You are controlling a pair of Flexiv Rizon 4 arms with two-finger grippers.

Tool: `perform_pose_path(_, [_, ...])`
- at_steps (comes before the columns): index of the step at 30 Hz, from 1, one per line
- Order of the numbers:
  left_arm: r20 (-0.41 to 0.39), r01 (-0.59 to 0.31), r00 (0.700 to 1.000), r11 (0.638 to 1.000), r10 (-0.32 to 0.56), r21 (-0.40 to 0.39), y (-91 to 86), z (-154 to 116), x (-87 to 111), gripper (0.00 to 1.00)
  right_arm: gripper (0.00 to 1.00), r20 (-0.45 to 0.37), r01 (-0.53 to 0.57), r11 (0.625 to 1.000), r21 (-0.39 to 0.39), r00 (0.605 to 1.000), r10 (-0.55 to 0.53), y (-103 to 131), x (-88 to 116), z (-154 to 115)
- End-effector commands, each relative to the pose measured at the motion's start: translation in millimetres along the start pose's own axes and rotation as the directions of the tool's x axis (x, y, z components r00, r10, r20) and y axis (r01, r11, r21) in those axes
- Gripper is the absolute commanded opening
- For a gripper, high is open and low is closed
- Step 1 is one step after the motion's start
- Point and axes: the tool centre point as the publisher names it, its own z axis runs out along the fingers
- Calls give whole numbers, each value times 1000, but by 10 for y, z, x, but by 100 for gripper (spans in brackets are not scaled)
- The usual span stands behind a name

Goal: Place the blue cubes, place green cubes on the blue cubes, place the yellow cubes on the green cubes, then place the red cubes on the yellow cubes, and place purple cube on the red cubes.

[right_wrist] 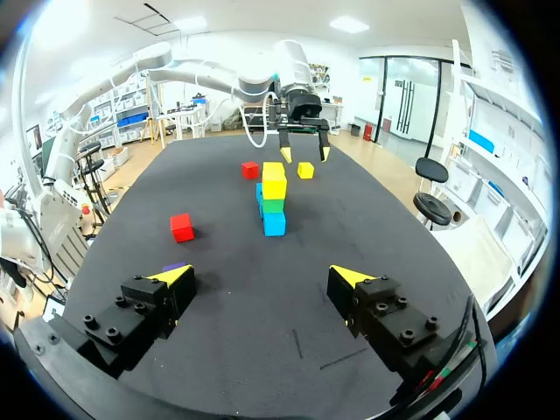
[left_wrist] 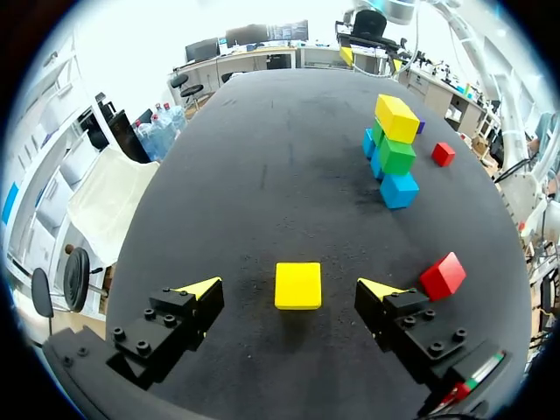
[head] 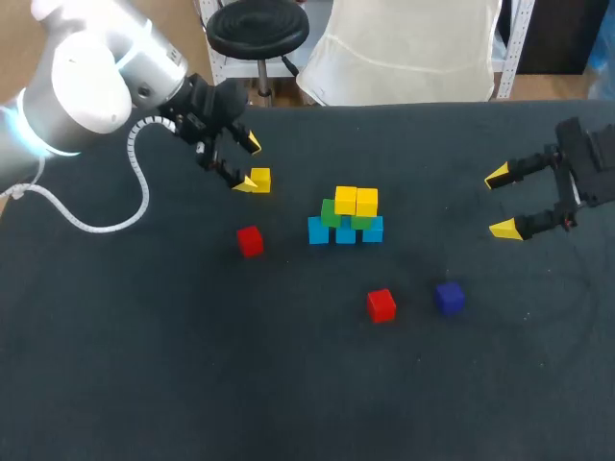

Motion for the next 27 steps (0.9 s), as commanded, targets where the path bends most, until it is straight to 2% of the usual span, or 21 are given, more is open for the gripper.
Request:
perform_pose_path(1, [8,-4,1000,1000,4,-1,-13,34,17,100,100,2,1,1000,-2,1000,-1,-10,5,7])
perform_pose_path(2, [10,-4,1000,1000,4,-1,-18,39,18,100,100,2,1,1000,-2,1000,-1,-10,5,7])
perform_pose_path(3, [11,-4,1000,1000,4,-1,-23,45,19,89,100,2,1,1000,-2,1000,-1,-10,5,7])
perform_pose_path(5, [13,-4,1000,1000,4,-2,-31,55,20,55,100,2,1,1000,-2,1000,-1,-10,5,7])
perform_pose_path(6, [15,-4,1000,1000,4,-3,-37,62,22,42,100,2,1,1000,-2,1000,-1,-10,5,7])
perform_pose_path(9, [16,-1,1000,1000,1,-4,-49,78,29,13,100,2,1,1000,-2,1000,-1,-10,5,7])
perform_pose_path(11, [16,1,1000,1000,-1,-3,-59,87,31,0,100,2,1,1000,-2,1000,-1,-10,5,7])
perform_pose_path(19, [22,-5,1000,1000,5,-13,-131,18,-39,0,100,2,1,1000,-2,1000,-1,-10,5,7])
perform_pose_path(27, [61,-9,998,999,12,-47,-329,-175,-283,0,100,2,1,1000,-2,1000,-1,-10,5,7])
